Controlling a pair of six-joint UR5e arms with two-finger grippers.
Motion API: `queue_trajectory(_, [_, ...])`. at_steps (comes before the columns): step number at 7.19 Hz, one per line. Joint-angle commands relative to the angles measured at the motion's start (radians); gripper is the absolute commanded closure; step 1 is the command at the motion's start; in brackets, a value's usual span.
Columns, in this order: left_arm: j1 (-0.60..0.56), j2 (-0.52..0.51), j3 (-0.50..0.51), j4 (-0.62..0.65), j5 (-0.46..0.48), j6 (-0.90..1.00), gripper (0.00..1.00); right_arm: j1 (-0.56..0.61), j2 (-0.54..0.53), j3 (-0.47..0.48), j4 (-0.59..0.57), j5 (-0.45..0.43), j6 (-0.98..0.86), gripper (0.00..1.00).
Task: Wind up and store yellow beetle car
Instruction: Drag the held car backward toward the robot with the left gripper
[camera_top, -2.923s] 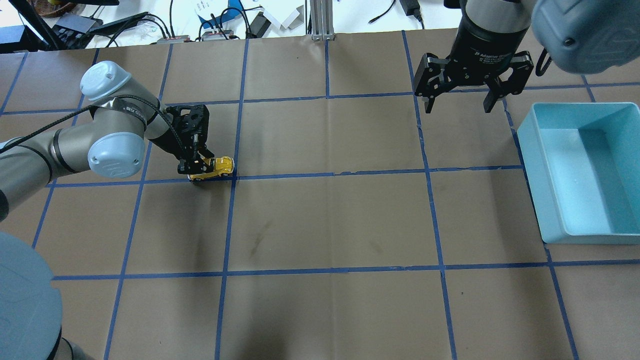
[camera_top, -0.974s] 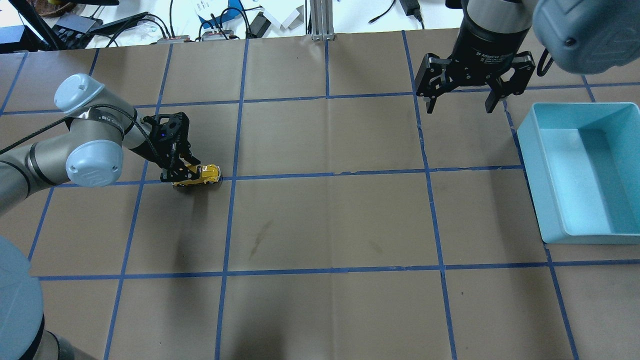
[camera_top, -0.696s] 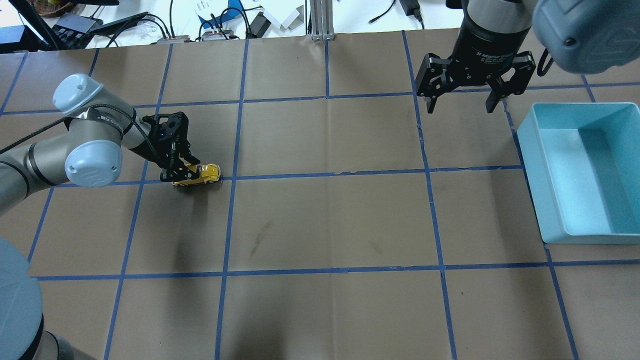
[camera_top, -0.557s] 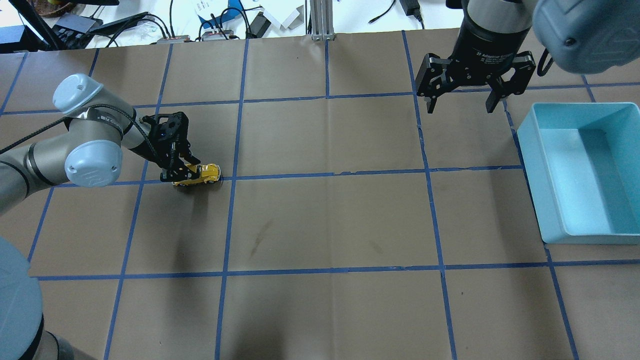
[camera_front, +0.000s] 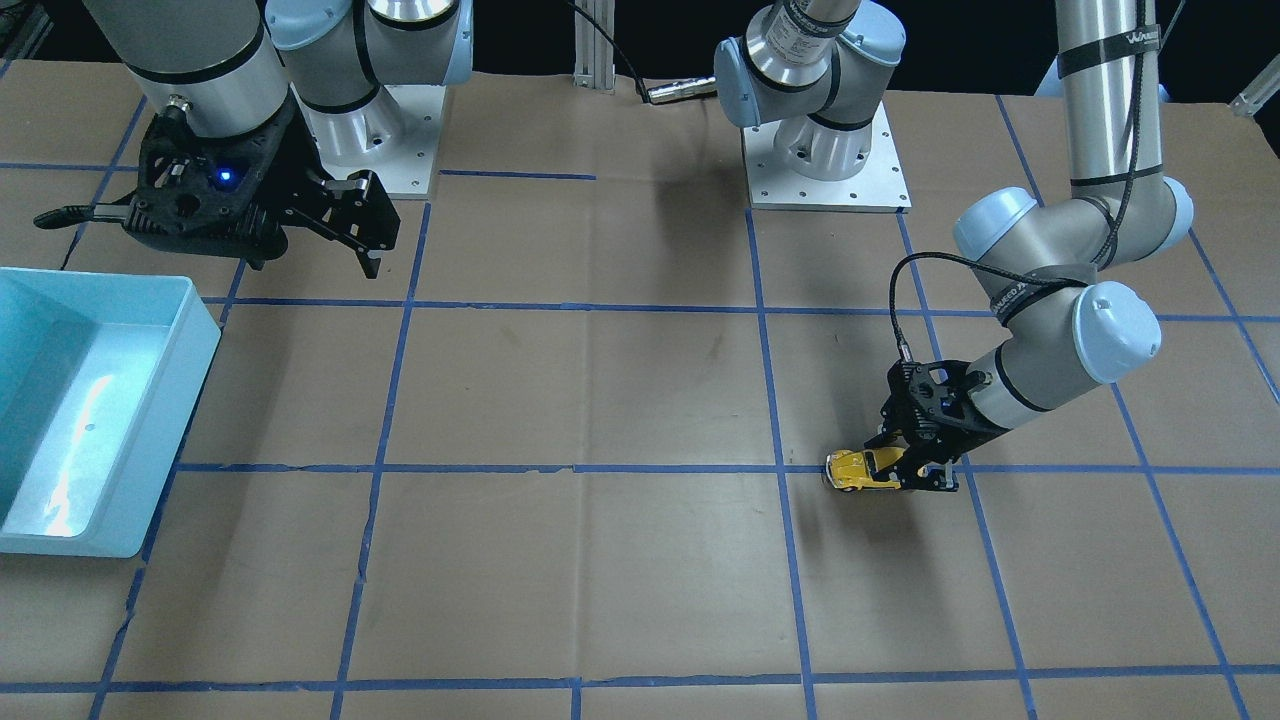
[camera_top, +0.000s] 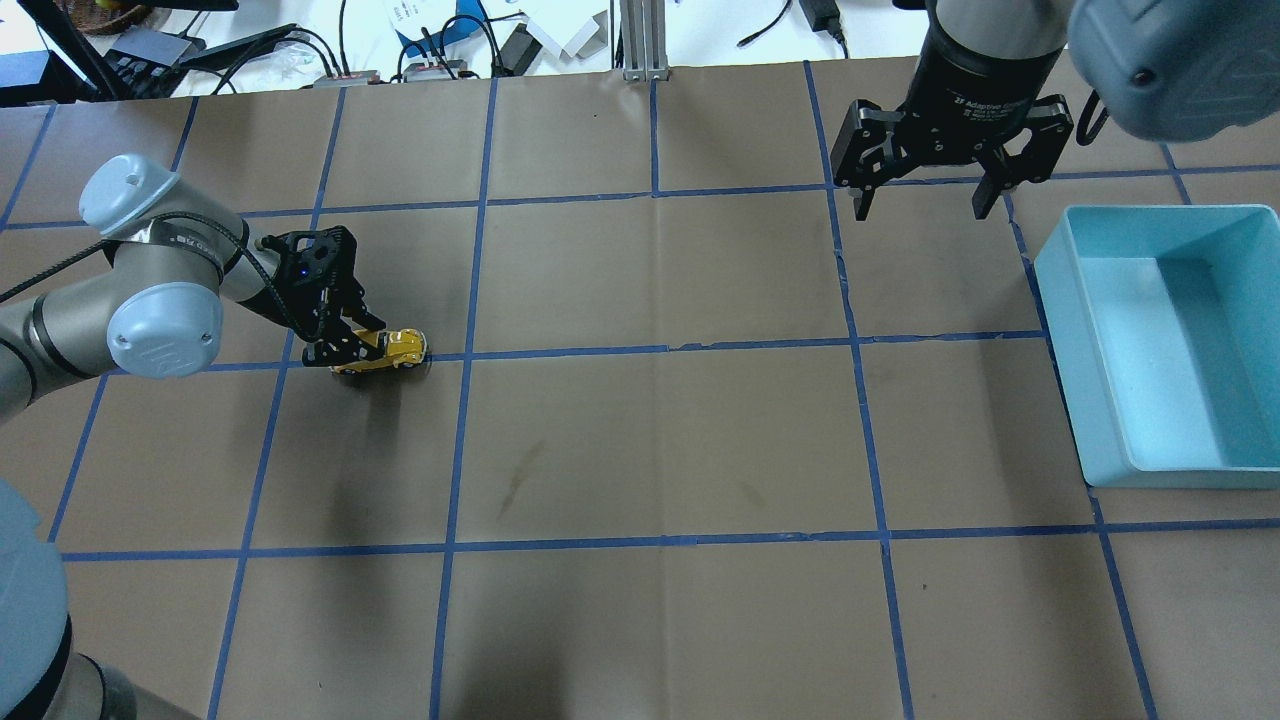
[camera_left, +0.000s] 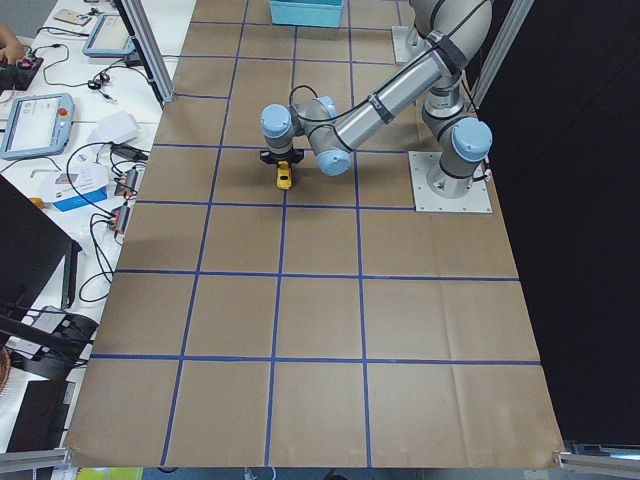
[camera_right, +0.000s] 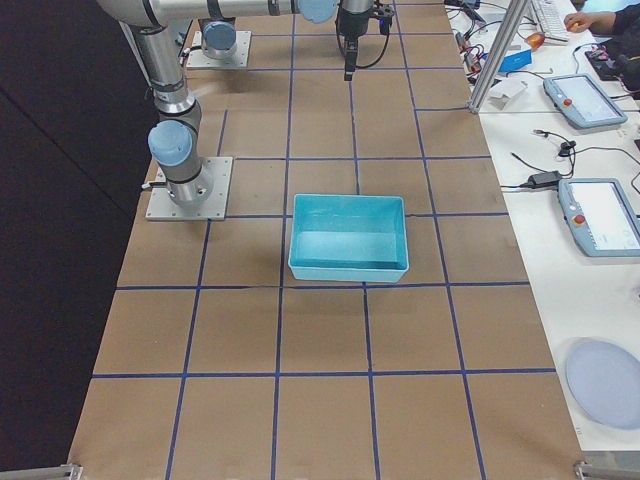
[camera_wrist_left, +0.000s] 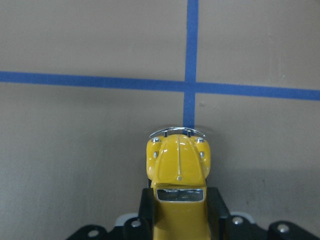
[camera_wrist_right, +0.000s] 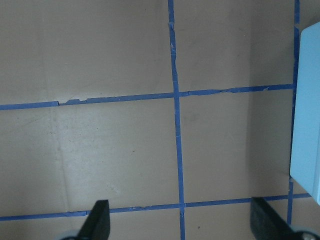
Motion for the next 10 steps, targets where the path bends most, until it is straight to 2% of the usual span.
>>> queue_trajectory(1, [0.004, 0.000, -0.001, -0.002, 0.001, 0.006, 0.78, -0.001, -0.001, 0.005, 0.002, 0.001, 0.000, 0.00])
queue_trajectory(10, [0.033, 0.003, -0.001, -0.007, 0.004, 0.008, 0.78, 0.000, -0.004, 0.005, 0.002, 0.001, 0.003, 0.00])
